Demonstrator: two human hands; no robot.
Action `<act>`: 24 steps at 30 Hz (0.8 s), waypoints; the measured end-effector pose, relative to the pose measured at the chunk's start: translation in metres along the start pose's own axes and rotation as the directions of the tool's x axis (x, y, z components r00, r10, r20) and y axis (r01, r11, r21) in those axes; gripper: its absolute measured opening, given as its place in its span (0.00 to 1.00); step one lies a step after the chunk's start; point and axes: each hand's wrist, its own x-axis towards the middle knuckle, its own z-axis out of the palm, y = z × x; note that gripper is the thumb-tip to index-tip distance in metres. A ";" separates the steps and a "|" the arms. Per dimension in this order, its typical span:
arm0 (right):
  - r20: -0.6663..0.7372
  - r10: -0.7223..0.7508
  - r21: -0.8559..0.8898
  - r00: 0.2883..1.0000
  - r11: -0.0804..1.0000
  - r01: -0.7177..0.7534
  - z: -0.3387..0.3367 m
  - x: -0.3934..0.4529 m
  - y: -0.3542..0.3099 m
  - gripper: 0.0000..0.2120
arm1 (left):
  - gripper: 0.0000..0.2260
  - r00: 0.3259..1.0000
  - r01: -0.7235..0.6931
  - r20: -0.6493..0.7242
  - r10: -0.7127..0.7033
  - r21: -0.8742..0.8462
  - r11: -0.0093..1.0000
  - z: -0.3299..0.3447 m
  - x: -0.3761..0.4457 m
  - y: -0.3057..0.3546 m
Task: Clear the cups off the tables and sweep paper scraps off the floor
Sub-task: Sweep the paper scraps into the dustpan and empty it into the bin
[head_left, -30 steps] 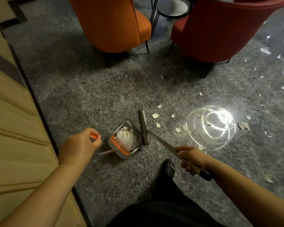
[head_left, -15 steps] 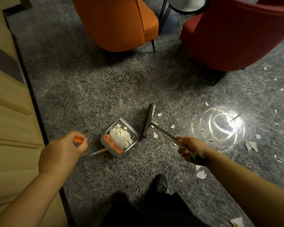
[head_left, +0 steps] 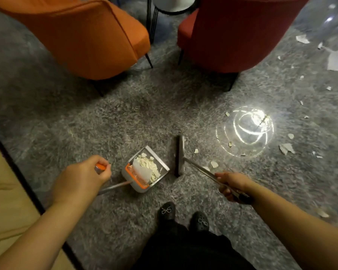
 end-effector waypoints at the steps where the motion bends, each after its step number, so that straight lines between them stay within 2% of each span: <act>1: -0.013 0.003 0.028 1.000 1.000 -0.003 -0.004 -0.003 0.005 0.10 | 0.05 0.999 -0.024 0.024 0.023 0.008 1.000 0.000 0.008 0.007; 5: -0.103 -0.022 0.069 0.994 0.997 0.029 -0.026 -0.015 0.030 0.16 | 0.04 0.983 -0.160 0.094 0.156 0.038 0.986 0.007 0.030 0.044; 13: -0.207 0.003 0.228 0.978 0.973 0.045 -0.110 -0.038 0.070 0.16 | 0.05 0.916 -0.353 0.236 0.323 0.096 0.931 0.039 0.048 0.145; 19: -0.285 0.037 0.239 0.958 0.970 0.033 -0.202 -0.056 0.085 0.16 | 0.05 0.875 -0.469 0.180 0.449 0.090 0.879 0.071 0.033 0.236; 24: -0.363 0.065 0.208 0.929 0.978 0.013 -0.287 -0.074 0.089 0.18 | 0.04 0.852 -0.513 0.162 0.499 0.057 0.857 0.099 0.015 0.306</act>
